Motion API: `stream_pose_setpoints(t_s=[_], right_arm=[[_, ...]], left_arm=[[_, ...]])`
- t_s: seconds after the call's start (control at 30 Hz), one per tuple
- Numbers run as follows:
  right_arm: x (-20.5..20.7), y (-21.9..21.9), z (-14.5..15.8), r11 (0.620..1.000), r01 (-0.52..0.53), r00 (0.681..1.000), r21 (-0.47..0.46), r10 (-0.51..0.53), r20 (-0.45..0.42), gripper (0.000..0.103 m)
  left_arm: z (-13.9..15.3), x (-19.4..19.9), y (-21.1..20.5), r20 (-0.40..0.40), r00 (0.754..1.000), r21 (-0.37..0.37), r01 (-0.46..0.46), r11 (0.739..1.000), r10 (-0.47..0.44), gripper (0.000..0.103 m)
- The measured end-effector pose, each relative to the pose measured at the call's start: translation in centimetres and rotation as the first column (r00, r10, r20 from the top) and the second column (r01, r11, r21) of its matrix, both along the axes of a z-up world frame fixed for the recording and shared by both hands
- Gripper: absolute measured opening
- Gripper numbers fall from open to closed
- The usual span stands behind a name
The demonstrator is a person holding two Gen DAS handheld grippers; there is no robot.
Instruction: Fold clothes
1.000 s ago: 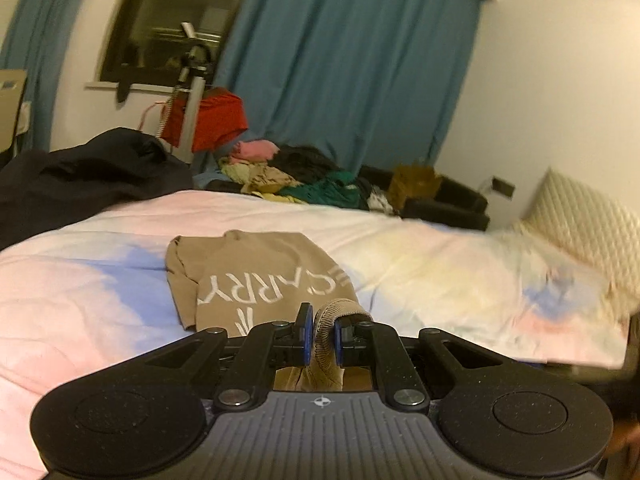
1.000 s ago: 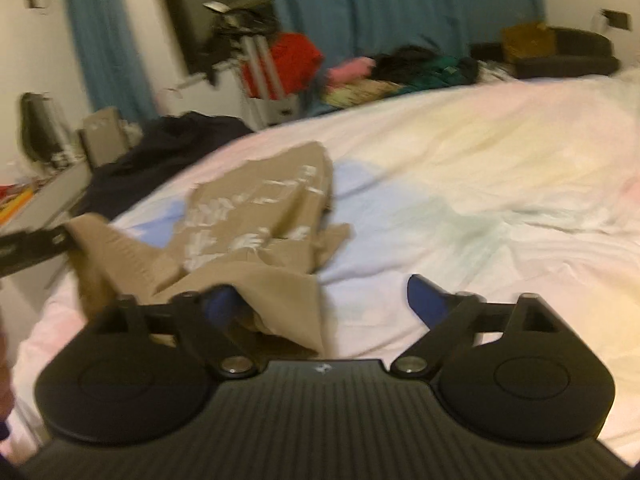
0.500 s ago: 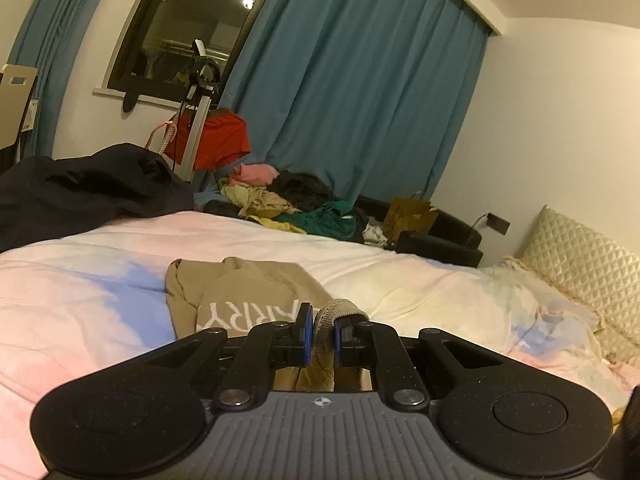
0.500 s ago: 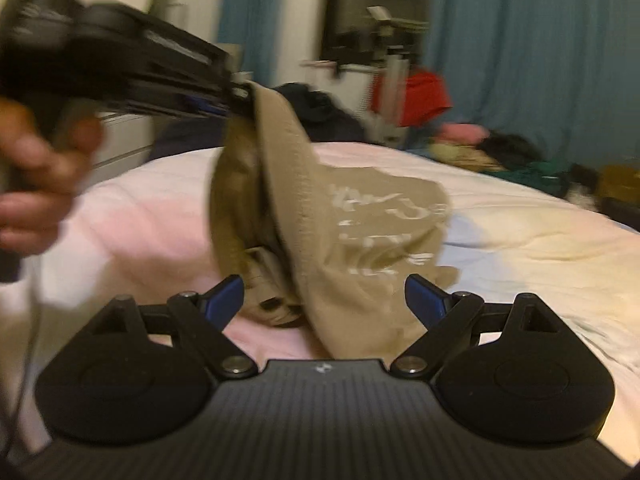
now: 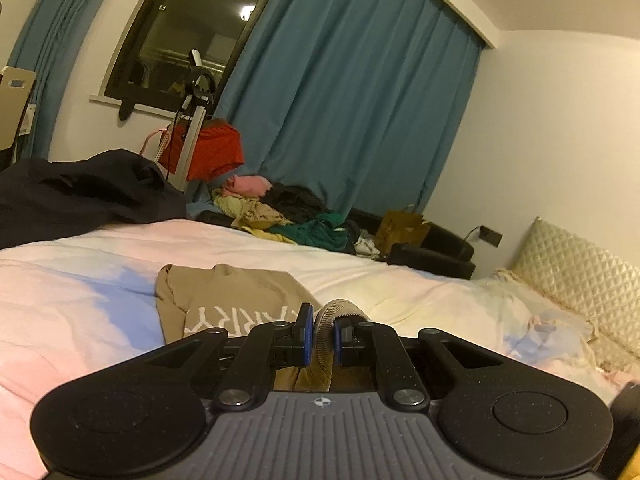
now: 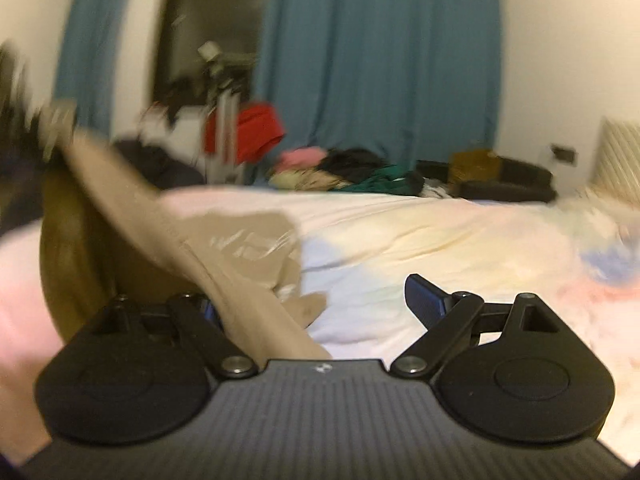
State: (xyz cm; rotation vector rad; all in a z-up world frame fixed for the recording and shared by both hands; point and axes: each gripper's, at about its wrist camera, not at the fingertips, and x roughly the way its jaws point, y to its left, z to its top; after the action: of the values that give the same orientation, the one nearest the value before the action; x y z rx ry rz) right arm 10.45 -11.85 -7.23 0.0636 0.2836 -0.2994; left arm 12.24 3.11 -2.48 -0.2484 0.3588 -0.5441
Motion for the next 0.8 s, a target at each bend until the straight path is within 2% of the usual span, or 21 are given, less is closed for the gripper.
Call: stream_pose_setpoints(t_s=[0.1, 0.17, 0.27, 0.37, 0.43, 0.5, 0.6, 0.7, 0.77, 0.8], right_arm=[[-1.8, -2.4, 1.9, 0.995, -0.005, 1.000, 0.102, 0.004, 0.011, 0.089], [-2.3, -3.4, 2.0, 0.993, -0.006, 1.000, 0.115, 0.008, -0.018, 0.089], [-1.5, -4.9, 0.9, 0.993, 0.030, 0.993, 0.116, -0.017, -0.114, 0.089], [-0.5, -4.6, -1.2, 0.987, 0.082, 0.968, 0.135, -0.046, -0.248, 0.089], [-0.1, -4.6, -2.0, 0.983, 0.084, 0.960, 0.164, -0.036, -0.276, 0.089], [0.0, -4.3, -2.3, 0.982, 0.086, 0.964, 0.170, -0.039, -0.262, 0.089], [-0.3, -3.6, -2.2, 0.985, 0.037, 0.984, 0.167, -0.007, -0.178, 0.089], [-0.1, -1.6, -1.9, 0.995, -0.044, 0.992, 0.089, 0.055, -0.118, 0.089], [0.7, -0.4, -2.0, 0.999, -0.027, 0.992, 0.024, 0.030, -0.121, 0.088], [1.0, -0.6, -2.3, 1.000, -0.002, 0.991, 0.024, 0.005, -0.130, 0.088]], left_arm=[[0.1, -0.7, -0.4, 0.020, 0.999, -0.002, 0.038, 0.999, -0.038, 0.010], [0.3, -1.1, -0.5, 0.033, 0.997, -0.010, 0.066, 0.998, -0.066, 0.010], [0.6, -1.7, -0.9, 0.067, 0.992, -0.006, 0.104, 0.995, -0.104, 0.009], [0.6, -2.1, -1.0, 0.079, 0.990, -0.008, 0.113, 0.994, -0.112, 0.009], [0.6, -2.2, -0.9, 0.079, 0.991, -0.013, 0.111, 0.994, -0.110, 0.009], [0.6, -2.1, -0.5, 0.076, 0.992, -0.021, 0.101, 0.995, -0.099, 0.009], [0.7, -1.7, 0.1, 0.069, 0.995, -0.035, 0.080, 0.996, -0.077, 0.009], [0.8, -1.5, 0.5, 0.063, 0.997, -0.040, 0.058, 0.998, -0.055, 0.009], [0.7, -1.1, 0.7, 0.042, 0.998, -0.035, 0.047, 0.998, -0.045, 0.009], [0.5, -0.9, 0.7, 0.021, 0.999, -0.023, 0.041, 0.999, -0.041, 0.009]])
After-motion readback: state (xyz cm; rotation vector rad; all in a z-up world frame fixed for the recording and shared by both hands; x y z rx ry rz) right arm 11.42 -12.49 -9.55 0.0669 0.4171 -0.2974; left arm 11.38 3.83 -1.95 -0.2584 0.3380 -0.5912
